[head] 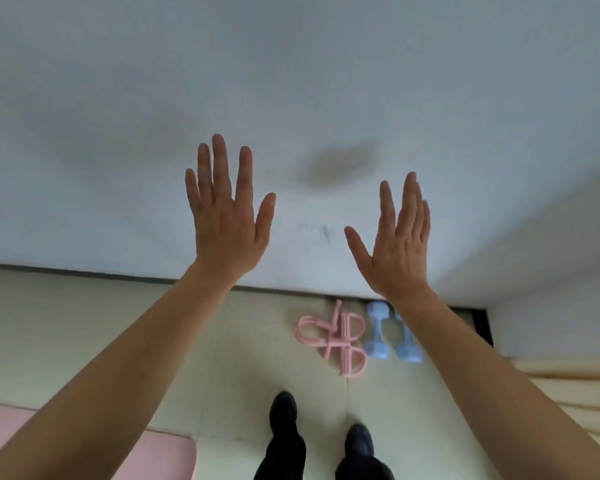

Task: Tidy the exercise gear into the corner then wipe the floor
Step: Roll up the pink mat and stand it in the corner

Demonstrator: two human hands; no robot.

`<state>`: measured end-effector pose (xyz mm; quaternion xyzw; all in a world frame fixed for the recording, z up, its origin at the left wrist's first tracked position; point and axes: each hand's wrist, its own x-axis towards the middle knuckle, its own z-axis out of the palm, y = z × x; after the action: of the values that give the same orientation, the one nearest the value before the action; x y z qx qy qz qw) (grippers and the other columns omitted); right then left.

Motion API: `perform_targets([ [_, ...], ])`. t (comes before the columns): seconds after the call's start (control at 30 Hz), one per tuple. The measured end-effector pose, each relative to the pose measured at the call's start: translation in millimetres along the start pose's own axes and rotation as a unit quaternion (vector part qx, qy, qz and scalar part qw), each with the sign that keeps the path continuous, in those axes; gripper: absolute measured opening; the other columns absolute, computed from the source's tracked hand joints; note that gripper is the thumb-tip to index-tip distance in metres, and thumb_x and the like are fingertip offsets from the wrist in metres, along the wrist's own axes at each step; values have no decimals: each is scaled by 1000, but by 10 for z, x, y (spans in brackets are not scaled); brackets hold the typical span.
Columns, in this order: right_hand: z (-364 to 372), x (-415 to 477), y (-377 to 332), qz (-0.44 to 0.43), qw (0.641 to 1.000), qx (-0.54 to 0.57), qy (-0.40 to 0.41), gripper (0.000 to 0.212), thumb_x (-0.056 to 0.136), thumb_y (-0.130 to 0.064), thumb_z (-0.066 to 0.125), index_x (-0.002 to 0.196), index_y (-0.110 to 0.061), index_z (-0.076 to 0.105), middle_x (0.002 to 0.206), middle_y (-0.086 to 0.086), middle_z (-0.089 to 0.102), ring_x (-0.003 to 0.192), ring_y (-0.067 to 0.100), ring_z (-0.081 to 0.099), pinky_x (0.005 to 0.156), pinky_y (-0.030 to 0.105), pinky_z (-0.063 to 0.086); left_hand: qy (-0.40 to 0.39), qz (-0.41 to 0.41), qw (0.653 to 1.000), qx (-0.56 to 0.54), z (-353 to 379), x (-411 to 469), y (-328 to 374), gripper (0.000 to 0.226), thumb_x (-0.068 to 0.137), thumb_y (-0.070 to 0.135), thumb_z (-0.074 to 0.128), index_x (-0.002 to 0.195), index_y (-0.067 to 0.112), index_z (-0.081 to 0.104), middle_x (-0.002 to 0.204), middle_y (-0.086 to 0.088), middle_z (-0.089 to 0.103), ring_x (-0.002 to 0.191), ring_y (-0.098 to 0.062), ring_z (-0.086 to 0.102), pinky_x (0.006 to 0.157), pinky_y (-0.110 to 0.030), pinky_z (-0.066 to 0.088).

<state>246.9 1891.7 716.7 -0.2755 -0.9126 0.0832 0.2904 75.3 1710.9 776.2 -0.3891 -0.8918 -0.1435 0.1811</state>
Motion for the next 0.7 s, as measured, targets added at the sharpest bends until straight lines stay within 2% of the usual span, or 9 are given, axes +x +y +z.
perform_targets([
  [0.17, -725, 541, -804, -145, 987, 55, 45, 78, 100, -53, 51, 157, -7, 24, 162, 30, 11, 153, 40, 13, 121, 56, 19, 77, -72, 991, 82, -1437, -170, -284, 65, 104, 48, 26, 156, 11, 15, 162, -23, 7, 150, -39, 4, 117, -59, 14],
  [0.27, -894, 579, -1274, -211, 969, 114, 60, 78, 99, -51, 52, 157, -7, 25, 162, 29, 12, 153, 39, 14, 120, 56, 21, 116, -131, 977, 125, -1951, -782, -363, 66, 104, 47, 30, 156, 9, 17, 162, -23, 7, 151, -38, 3, 118, -59, 13],
  [0.37, -898, 388, -1789, -272, 945, 179, 33, 79, 99, -51, 54, 157, -6, 24, 163, 28, 12, 153, 38, 14, 119, 57, 21, 135, -222, 952, 164, -2271, -1568, -417, 65, 103, 46, 34, 155, 8, 23, 161, -23, 11, 150, -39, 6, 117, -60, 15],
  [0.53, -1041, -311, -2951, -365, 889, 275, -29, 80, 99, -52, 53, 158, -7, 22, 163, 27, 10, 153, 38, 14, 120, 57, 18, 119, -339, 898, 253, -3047, -2832, -499, 64, 101, 46, 34, 152, 8, 30, 159, -25, 17, 148, -43, 15, 115, -63, 20],
  [0.7, -1542, -1346, -4215, -469, 806, 354, -74, 77, 100, -52, 49, 158, -9, 21, 164, 24, 9, 152, 38, 16, 121, 55, 19, 131, -436, 825, 335, -4125, -4170, -591, 65, 101, 48, 29, 154, 10, 26, 161, -24, 14, 149, -43, 10, 117, -62, 15],
])
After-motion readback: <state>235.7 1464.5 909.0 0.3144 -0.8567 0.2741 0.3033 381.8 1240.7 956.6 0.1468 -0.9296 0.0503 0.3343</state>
